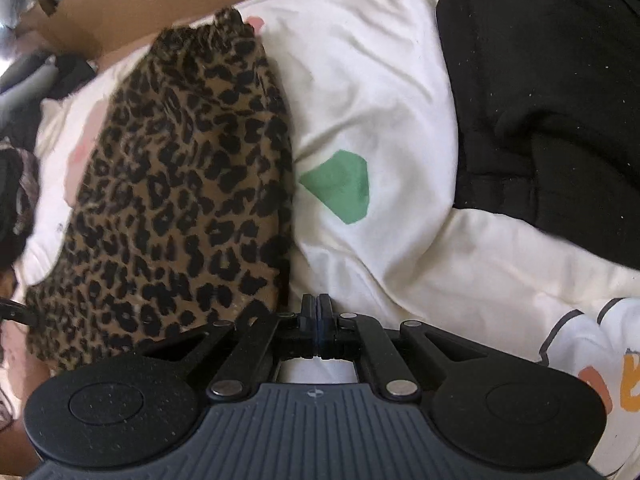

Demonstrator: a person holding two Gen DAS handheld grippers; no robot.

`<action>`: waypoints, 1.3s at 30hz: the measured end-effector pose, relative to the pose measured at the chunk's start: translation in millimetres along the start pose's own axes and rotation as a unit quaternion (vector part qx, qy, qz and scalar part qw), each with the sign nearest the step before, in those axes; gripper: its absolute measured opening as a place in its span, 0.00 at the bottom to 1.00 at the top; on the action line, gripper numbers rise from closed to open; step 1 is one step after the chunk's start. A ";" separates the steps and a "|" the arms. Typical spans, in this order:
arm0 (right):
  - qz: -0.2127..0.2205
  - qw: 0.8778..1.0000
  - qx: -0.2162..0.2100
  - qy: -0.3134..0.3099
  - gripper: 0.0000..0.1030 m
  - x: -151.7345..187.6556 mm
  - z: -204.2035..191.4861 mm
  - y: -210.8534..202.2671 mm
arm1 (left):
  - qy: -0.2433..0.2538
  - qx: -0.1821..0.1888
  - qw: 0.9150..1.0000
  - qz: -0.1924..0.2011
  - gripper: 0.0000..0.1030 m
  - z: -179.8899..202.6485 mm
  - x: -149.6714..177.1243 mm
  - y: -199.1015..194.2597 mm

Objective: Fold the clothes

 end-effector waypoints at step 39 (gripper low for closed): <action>-0.041 0.959 -0.240 0.148 0.27 59.3 0.3 24.0 | -0.087 0.100 0.990 -0.053 0.28 -30.3 -0.1 21.2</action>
Point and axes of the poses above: each gripper's, at about its wrist camera, not at the fingertips, and y roughly the way its jaws point, z to its right, x to its underside, the point moved 4 cm from there along y, roughly the way its jaws point, and after that the axes turned 15 degrees about -y, right-handed, at the moved point
